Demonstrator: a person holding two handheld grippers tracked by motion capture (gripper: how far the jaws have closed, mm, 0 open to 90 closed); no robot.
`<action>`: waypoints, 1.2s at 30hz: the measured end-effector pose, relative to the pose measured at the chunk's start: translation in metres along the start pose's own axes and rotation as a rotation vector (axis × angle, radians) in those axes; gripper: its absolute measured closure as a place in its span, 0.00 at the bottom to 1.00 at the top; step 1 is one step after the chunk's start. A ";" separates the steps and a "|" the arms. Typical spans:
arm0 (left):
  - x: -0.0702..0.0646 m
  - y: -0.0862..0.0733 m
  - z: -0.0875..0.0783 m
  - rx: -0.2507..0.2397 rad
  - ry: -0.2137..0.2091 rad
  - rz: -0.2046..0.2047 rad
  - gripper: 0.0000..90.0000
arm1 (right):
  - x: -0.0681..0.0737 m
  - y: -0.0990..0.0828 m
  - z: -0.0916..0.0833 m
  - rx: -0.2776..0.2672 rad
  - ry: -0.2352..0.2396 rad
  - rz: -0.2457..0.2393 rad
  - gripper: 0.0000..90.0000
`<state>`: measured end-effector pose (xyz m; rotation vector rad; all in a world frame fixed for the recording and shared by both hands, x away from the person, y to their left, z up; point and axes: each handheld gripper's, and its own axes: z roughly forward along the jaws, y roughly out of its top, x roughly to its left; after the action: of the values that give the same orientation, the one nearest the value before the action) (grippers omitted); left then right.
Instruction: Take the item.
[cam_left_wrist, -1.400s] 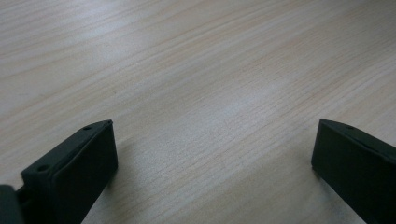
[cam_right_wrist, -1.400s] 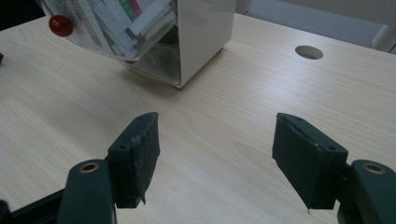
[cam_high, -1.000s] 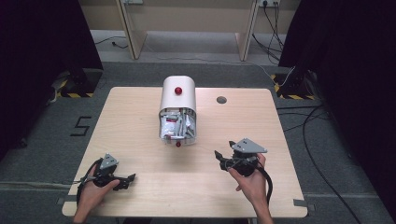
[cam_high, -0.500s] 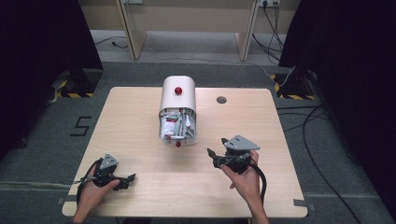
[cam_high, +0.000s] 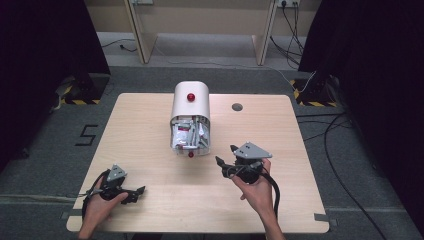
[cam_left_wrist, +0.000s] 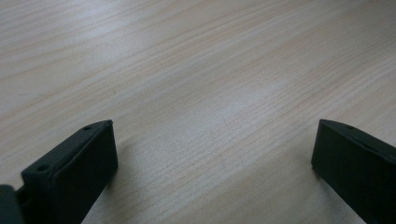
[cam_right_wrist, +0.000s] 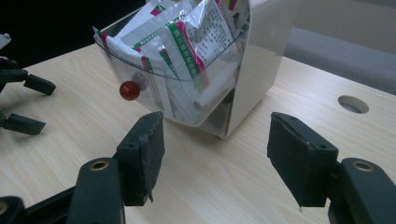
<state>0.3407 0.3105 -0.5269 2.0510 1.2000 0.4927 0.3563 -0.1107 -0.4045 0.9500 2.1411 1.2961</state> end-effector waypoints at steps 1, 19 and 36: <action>0.000 0.000 0.000 0.000 0.000 0.001 0.00 | 0.000 0.001 0.000 -0.003 0.001 -0.003 0.42; 0.000 0.000 0.000 0.000 0.000 0.001 0.00 | 0.006 0.012 0.003 -0.036 0.014 -0.019 0.44; 0.000 0.000 0.000 0.000 0.000 0.000 0.00 | 0.013 0.029 0.015 -0.061 0.035 -0.032 0.47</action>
<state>0.3408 0.3106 -0.5269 2.0513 1.1995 0.4929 0.3675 -0.0835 -0.3859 0.8711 2.1216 1.3640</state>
